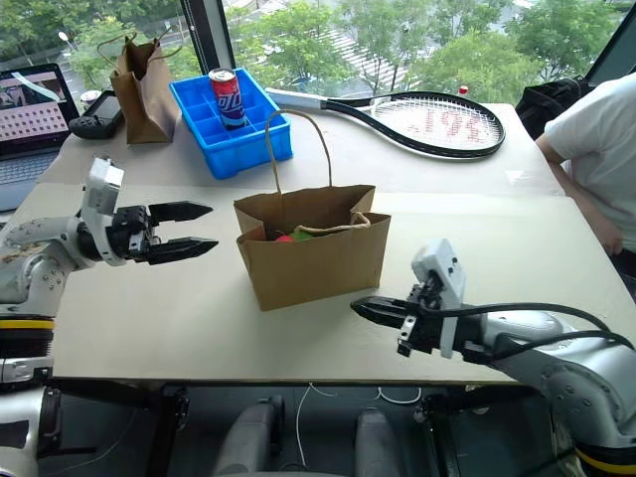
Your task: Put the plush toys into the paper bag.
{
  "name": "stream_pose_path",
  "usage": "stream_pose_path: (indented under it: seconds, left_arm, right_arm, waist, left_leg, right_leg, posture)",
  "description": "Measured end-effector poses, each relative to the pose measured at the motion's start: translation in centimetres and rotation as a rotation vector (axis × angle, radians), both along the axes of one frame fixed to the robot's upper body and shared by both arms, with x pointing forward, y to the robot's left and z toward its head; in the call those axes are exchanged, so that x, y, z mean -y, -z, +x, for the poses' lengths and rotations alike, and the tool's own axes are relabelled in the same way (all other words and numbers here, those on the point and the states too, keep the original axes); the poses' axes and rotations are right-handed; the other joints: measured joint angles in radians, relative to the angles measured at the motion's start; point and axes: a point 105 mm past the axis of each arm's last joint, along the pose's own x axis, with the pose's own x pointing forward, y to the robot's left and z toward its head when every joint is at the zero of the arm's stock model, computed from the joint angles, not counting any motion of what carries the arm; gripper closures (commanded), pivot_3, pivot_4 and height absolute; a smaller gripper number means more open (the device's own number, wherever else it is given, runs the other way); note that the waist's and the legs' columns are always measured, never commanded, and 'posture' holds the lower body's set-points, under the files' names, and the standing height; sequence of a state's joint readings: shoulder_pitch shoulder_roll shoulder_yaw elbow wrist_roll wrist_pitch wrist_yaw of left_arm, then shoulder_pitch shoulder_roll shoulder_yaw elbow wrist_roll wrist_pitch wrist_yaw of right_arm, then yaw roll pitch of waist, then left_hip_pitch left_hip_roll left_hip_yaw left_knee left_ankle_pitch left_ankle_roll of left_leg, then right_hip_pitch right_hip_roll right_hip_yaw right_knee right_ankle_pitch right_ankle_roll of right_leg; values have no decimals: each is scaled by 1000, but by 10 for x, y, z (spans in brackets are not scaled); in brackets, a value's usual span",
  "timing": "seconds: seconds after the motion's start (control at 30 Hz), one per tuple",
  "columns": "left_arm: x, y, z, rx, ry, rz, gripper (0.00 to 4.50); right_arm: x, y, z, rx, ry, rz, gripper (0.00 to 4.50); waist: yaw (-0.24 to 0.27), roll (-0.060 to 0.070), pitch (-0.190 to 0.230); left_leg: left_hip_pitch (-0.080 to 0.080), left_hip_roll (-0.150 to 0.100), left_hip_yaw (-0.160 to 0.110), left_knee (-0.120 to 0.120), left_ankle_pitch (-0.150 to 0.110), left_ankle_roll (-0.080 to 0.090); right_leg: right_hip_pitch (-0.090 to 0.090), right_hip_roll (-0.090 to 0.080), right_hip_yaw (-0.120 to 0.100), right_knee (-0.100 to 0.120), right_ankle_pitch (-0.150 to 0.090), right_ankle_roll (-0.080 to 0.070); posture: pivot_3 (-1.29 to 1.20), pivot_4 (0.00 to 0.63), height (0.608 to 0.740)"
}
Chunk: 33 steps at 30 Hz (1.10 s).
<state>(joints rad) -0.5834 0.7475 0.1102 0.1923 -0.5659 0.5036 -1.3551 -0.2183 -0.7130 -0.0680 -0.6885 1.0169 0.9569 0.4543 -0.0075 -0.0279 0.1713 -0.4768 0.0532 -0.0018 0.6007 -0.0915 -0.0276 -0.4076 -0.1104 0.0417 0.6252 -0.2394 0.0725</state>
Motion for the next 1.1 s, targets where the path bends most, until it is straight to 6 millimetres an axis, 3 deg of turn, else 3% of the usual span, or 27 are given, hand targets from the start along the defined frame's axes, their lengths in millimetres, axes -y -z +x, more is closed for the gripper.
stream_pose_path:
  seconds: [0.23,0.5,1.03,1.1]
  left_arm:
    - [24,-9,7,15,86,6,0]
    - [33,-5,-1,-19,172,31,0]
    - [53,-2,-1,-36,179,22,0]
    - [59,6,2,-65,157,34,516]
  right_arm:
    - [-38,15,24,80,34,-11,4461]
    - [-49,4,51,178,129,52,4461]
    - [-63,-3,58,200,152,113,4461]
    - [-63,-3,58,203,154,111,4500]
  waist:
    - [5,-2,0]
    - [-5,-2,0]
    - [-5,-2,0]
    - [-4,-2,0]
  left_leg:
    - [-1,0,0,0,5,8]
    - [0,1,0,0,5,8]
    - [0,1,0,0,5,8]
    - [0,0,0,0,5,8]
  right_leg:
    - [0,1,0,1,-1,1]
    - [-1,2,0,4,-1,1]
    - [-1,2,0,5,-1,2]
    - [0,2,0,5,-1,2]
  posture:
    - [0,150,740]
    - [0,150,740]
    - [0,150,740]
    - [0,150,740]
